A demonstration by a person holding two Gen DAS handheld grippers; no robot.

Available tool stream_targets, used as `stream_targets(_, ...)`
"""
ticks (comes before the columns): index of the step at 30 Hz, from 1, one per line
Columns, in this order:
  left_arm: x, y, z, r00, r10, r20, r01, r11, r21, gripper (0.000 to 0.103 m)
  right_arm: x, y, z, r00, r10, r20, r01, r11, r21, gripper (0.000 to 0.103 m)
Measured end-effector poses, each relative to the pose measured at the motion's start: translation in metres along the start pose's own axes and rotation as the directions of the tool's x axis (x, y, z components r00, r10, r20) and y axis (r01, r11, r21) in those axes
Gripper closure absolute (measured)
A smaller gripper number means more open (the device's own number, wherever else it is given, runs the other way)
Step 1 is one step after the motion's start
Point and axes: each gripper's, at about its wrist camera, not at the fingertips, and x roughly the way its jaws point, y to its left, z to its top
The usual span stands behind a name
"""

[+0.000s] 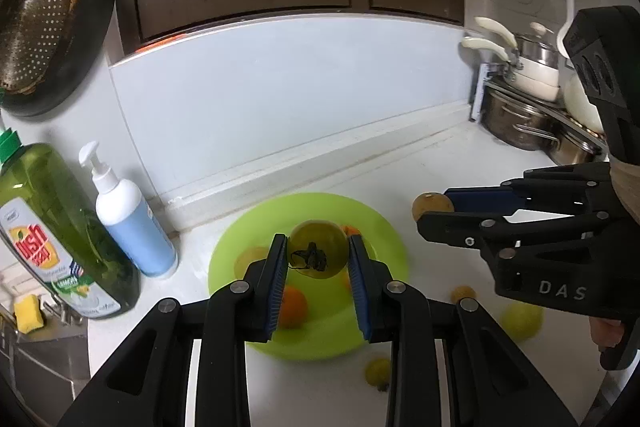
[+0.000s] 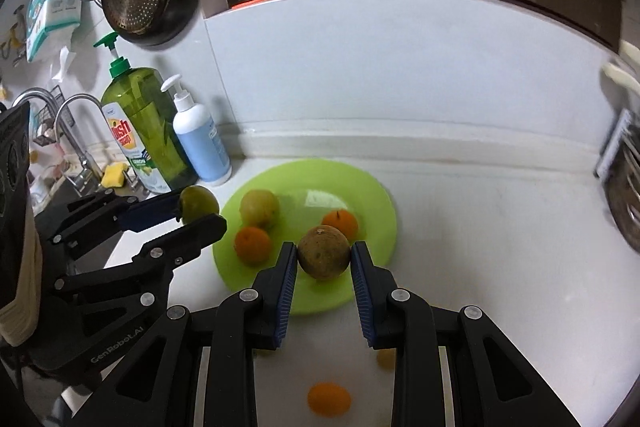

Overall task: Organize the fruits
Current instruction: 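Carry the green tomato and brown fruit in both tools over the green plate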

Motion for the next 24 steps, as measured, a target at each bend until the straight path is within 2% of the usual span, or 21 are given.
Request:
stream_targets(8,0.04,0.029,0.019,0.998,0.006,-0.06,-0.006,1.0,0.0,0.073,0.048,-0.009,0.036,0.998,0.025,-0.061,-0.026,1.0,-0.012,0.074)
stream_targets(14,0.072,0.046,0.026,0.992,-0.002,-0.125,0.001,1.0,-0.009,0.073,0.084,-0.012,0.05,0.993,0.026,-0.116,-0.029,0.999,-0.025,0.074)
stream_targets(24,0.129,0.066,0.026,0.96,-0.046,-0.275,0.035,0.998,-0.045,0.073,0.139,-0.029,0.054,0.968,0.043,-0.248,-0.038,0.999,0.027,0.074)
